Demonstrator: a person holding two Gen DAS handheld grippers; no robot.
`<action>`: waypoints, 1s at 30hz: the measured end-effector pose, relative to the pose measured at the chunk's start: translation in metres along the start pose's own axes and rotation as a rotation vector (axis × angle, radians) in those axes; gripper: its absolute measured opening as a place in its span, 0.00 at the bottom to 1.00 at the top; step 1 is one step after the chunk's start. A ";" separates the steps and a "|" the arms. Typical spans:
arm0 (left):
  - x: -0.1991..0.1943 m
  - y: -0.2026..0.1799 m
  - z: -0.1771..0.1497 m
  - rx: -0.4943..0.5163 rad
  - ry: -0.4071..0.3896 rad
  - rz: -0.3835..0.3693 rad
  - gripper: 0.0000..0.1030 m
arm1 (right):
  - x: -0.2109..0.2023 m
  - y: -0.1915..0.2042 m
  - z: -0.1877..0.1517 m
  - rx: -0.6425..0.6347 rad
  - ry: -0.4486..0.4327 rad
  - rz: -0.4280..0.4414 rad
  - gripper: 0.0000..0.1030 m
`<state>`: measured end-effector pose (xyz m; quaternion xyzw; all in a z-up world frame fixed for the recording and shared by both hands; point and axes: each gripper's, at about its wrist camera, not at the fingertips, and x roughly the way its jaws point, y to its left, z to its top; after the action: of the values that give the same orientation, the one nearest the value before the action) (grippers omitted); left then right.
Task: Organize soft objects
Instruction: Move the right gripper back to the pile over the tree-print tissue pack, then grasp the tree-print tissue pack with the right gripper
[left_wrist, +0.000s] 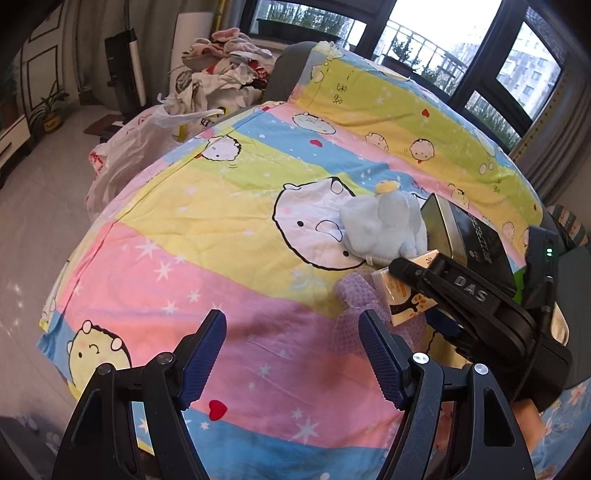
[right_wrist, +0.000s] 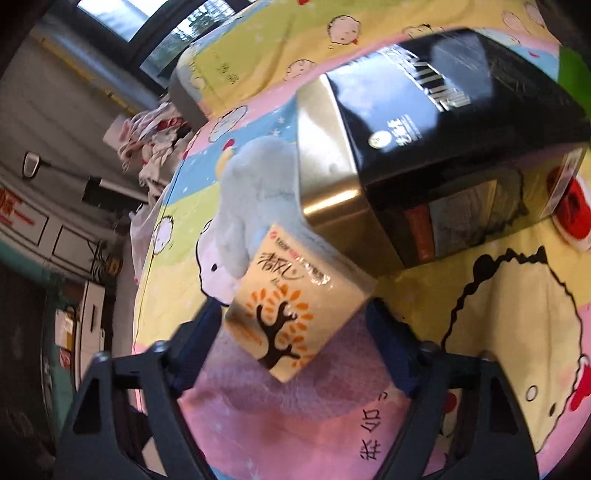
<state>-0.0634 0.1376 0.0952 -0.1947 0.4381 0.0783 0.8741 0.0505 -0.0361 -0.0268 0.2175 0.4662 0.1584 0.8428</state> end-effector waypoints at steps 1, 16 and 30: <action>0.000 0.000 0.000 0.000 0.001 -0.004 0.72 | 0.002 -0.002 0.000 0.006 0.011 0.011 0.55; -0.005 -0.023 -0.006 0.046 -0.014 -0.033 0.72 | -0.079 -0.033 -0.007 -0.101 -0.010 0.119 0.43; 0.008 -0.084 -0.032 0.186 0.057 -0.133 0.72 | -0.080 -0.112 -0.028 -0.125 0.142 -0.021 0.58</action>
<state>-0.0560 0.0477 0.0946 -0.1435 0.4544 -0.0267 0.8788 -0.0074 -0.1635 -0.0406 0.1475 0.5162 0.1932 0.8213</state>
